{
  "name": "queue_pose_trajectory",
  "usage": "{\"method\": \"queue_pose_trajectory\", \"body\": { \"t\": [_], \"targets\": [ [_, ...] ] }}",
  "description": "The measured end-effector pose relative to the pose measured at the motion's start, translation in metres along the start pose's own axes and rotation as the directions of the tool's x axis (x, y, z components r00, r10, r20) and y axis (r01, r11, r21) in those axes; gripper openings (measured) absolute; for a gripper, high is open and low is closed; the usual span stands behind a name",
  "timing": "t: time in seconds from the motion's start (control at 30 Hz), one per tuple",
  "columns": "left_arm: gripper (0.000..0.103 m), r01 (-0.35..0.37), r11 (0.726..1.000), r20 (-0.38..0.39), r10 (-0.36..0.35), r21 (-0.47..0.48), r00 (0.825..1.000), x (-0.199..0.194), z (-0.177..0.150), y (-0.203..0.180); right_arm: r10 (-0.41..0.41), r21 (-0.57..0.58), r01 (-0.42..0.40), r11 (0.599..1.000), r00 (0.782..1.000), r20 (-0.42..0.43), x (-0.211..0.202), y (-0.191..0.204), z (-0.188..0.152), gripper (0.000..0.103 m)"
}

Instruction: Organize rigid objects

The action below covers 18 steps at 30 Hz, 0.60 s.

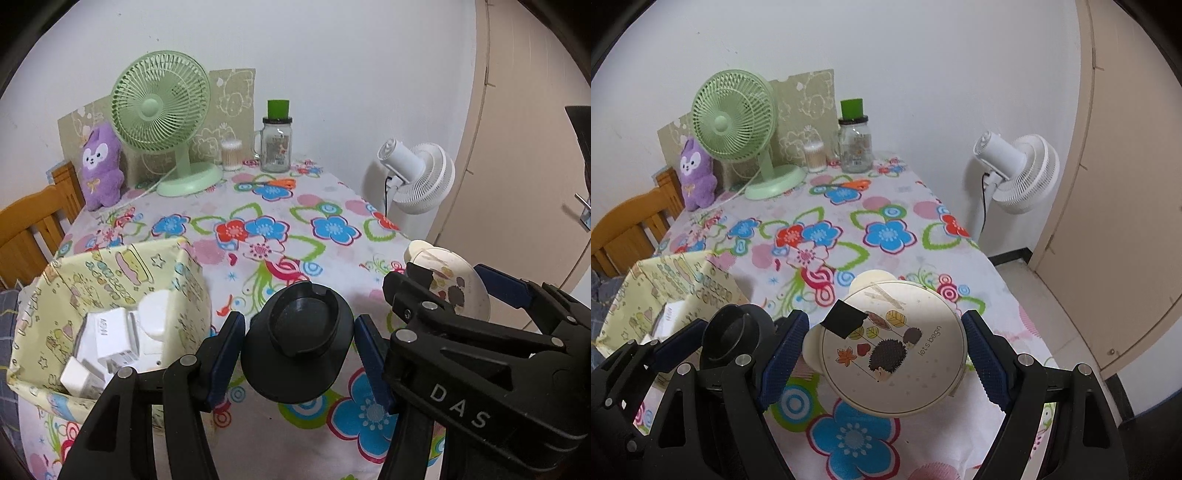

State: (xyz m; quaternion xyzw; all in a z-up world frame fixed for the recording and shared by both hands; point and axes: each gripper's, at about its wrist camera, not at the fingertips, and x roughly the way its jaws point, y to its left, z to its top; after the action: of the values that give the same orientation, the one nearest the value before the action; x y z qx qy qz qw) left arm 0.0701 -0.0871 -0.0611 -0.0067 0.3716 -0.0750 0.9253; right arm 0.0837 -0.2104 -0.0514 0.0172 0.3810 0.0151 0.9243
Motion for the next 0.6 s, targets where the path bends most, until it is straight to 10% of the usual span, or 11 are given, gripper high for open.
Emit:
{"method": "queue_pose_trajectory", "body": {
  "t": [0.6],
  "targets": [
    [0.063,-0.067,0.997,0.05,0.069,-0.048,0.996,-0.021,0.017,0.042,0.067,-0.052,-0.065,0.997,0.997,0.046,-0.012,0.046,0.026,0.085]
  ]
}}
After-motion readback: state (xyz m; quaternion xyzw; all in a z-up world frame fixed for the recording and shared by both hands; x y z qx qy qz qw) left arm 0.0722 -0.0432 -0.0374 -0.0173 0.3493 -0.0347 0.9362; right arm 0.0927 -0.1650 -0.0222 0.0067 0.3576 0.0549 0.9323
